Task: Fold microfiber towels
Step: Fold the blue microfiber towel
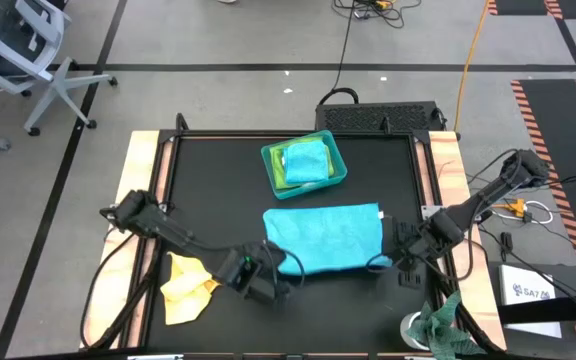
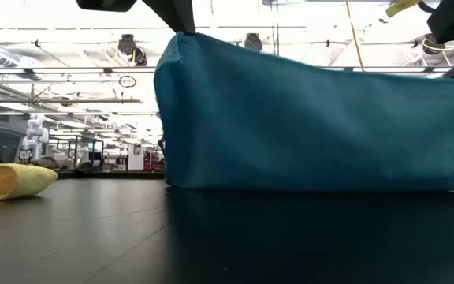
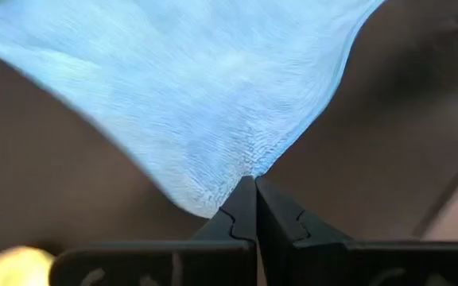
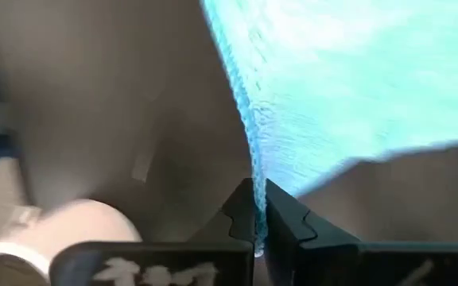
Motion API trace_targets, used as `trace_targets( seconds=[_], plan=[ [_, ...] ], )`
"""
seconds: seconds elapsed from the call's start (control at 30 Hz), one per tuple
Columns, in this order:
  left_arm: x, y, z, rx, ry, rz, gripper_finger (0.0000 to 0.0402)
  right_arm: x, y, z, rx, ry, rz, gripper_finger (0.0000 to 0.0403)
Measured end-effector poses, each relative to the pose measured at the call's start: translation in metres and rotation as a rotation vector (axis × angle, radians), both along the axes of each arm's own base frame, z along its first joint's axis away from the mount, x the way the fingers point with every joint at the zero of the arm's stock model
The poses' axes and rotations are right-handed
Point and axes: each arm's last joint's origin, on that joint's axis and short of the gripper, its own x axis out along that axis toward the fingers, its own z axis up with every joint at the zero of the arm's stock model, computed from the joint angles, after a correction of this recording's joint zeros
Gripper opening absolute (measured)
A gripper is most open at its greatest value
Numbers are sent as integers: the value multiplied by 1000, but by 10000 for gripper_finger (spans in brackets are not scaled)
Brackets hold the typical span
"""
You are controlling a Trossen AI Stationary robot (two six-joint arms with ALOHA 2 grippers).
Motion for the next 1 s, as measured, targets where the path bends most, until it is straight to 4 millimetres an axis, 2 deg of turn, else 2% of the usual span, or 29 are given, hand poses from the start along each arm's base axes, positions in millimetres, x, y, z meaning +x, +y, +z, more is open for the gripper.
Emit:
trace_targets(
  seconds=[0.23, 0.47, 0.7, 1.0],
  plan=[
    [10, -36, -34, -138, -1, 18, 0, -4, 19, -15, 110, -61, -40, 0],
    [7, -45, -47, -162, 50, 43, 0, -9, 21, -21, 103, -41, -38, 0],
    [10, -29, -48, -116, 93, 82, 0, -7, 17, -23, 34, -95, -71, 0],
    [25, 11, -49, -40, 120, 158, 0, -1, 1, -25, -76, -114, -94, 0]
  ],
)
